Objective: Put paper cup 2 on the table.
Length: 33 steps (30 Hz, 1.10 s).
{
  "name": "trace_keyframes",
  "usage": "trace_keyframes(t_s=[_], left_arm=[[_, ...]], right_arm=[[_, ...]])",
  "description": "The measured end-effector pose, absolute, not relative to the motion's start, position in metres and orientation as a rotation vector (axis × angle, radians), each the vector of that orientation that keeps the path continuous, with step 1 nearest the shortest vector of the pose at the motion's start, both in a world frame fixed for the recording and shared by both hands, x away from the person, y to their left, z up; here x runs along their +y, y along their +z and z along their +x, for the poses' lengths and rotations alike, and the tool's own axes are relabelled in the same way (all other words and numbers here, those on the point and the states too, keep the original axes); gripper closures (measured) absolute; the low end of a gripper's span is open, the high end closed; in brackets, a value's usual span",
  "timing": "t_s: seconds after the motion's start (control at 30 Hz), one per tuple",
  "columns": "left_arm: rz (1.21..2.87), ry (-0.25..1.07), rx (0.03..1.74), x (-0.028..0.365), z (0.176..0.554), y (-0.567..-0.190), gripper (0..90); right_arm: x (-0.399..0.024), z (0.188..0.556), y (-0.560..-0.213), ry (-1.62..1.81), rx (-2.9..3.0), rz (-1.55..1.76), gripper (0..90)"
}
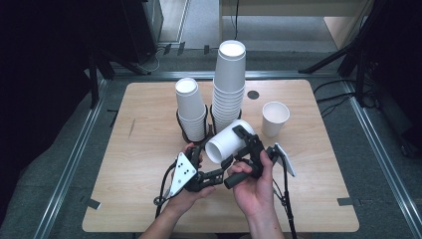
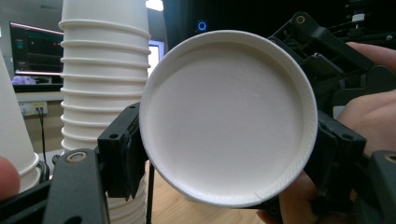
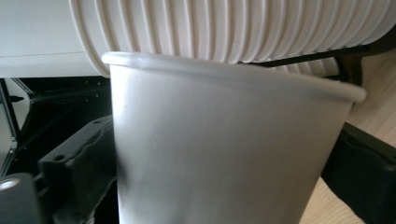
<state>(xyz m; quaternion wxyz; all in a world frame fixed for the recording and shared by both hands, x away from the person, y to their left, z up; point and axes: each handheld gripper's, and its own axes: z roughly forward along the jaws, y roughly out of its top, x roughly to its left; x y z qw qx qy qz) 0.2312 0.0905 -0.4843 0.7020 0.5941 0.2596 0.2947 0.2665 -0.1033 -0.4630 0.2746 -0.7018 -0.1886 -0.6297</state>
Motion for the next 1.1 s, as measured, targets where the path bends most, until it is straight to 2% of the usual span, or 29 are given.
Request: trace_keyframes(t_s=[0.27, 0.77, 1.1], left_arm=[[1.328, 0.648, 0.563, 0.093, 0.233, -0.484, 23.5], [1.358, 0.582, 0.579, 0.102, 0.233, -0.477, 24.2], [1.407, 0.570, 0.633, 0.103, 0.236, -0.476, 13.0]], right_arm=[[-0.101, 0.263, -0.463, -1.734, -0.475, -1.884, 11.4], [-0.115, 0.269, -0.451, -1.850, -0.439, -1.892, 12.6], [-0.139, 0.280, -0.442, -1.990, -0.465, -1.991, 12.9]])
